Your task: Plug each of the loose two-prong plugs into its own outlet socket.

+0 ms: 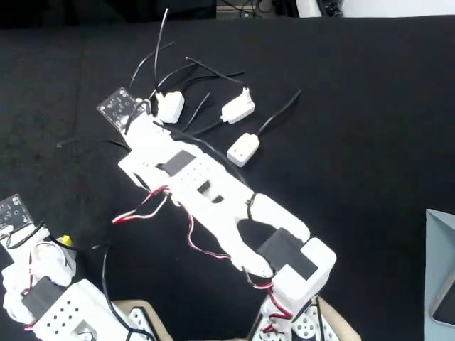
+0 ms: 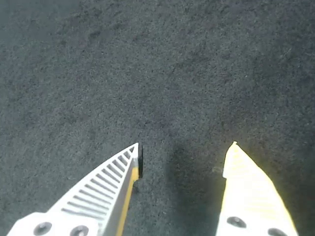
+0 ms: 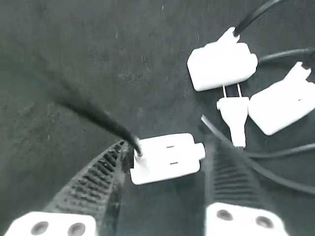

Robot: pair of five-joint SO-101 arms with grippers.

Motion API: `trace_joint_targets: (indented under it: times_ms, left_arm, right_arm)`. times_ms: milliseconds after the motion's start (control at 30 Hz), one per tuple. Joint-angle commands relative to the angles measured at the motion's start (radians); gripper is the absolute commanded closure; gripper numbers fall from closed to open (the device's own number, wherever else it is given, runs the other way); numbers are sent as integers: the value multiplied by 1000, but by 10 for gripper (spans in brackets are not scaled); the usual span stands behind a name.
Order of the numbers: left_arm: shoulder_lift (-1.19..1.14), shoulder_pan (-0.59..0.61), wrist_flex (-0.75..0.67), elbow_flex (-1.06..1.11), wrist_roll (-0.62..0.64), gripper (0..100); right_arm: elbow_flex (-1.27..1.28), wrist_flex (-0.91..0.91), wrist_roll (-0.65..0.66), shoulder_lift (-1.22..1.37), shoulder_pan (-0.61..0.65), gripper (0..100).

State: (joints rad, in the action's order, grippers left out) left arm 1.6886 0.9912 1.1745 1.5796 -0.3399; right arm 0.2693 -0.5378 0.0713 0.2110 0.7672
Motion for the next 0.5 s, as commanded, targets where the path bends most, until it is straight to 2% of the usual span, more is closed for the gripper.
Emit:
trace_joint_targets:
  times_ms: [0, 233, 333, 467]
  left_arm:
    - [6, -1, -17, -4, -11, 723]
    - [6, 1, -20, 4, -11, 723]
    - [6, 1, -20, 4, -11, 723]
    - [6, 1, -20, 4, -11, 723]
  right_arm:
    - [-87, -98, -11, -68, -5, 703]
    - [-84, -391, -40, -312, -61, 750]
    - [-84, -519, -118, -414, -123, 751]
    - [-68, -649, -149, -499, -247, 751]
